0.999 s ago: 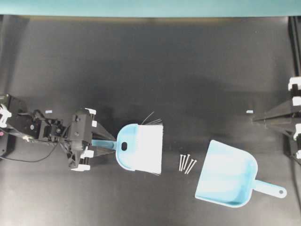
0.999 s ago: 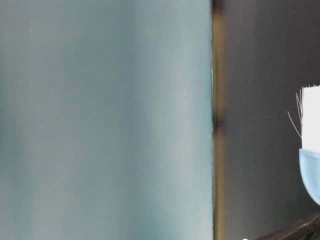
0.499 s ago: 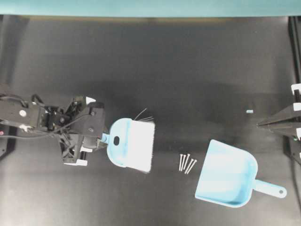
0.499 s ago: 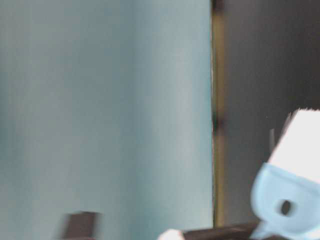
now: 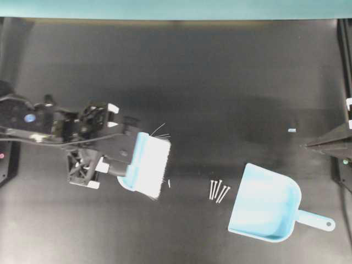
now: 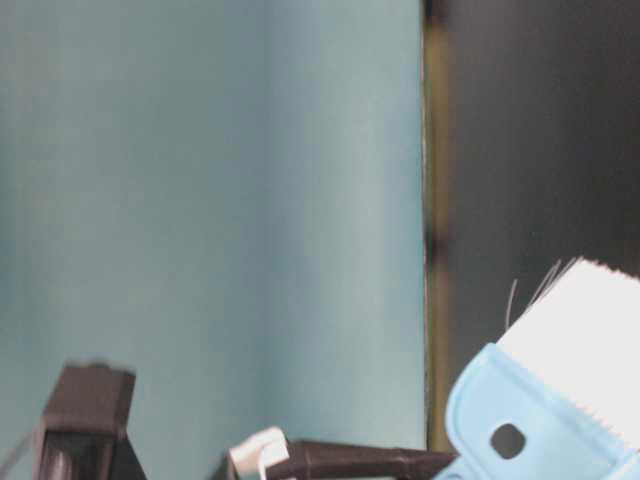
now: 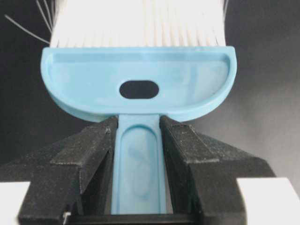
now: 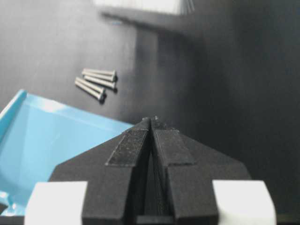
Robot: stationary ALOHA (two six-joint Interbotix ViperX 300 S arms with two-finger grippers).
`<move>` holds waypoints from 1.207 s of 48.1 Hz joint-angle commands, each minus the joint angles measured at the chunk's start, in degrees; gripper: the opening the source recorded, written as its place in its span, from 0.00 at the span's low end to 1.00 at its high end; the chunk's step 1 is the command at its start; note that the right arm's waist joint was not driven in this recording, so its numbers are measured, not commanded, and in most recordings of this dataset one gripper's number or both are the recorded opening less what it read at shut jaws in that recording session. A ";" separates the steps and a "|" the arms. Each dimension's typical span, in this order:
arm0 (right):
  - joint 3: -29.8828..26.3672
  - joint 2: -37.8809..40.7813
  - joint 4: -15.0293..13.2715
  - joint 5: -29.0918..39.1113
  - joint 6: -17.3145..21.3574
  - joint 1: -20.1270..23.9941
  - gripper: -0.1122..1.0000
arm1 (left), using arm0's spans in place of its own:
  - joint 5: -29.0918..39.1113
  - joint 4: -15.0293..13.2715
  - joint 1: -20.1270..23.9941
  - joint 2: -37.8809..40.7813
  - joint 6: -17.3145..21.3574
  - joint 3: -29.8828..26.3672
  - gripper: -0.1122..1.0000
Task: Hold the dustpan with a person, while the left arm uses a hand brush to gather the screws into the dustpan.
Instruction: 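Lift the brush and swing it over behind the screws, then sweep the brush rightward pushing the screws into the held dustpan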
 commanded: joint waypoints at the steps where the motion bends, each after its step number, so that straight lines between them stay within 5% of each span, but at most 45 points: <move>1: -1.05 -1.41 -0.09 1.93 -0.44 0.00 0.09 | 5.63 0.18 0.97 1.76 1.67 -6.24 0.38; 12: -2.02 -5.10 -0.18 11.60 -0.44 0.09 0.09 | 22.06 0.35 1.85 9.49 8.17 -20.21 0.38; 27: -2.02 -5.89 -0.18 11.16 -0.35 0.09 0.09 | 42.19 0.70 1.93 20.13 8.79 -35.95 0.38; 58: -1.93 -5.98 -0.18 11.16 -0.35 0.00 0.09 | 37.44 0.62 0.62 28.39 10.63 -43.15 0.37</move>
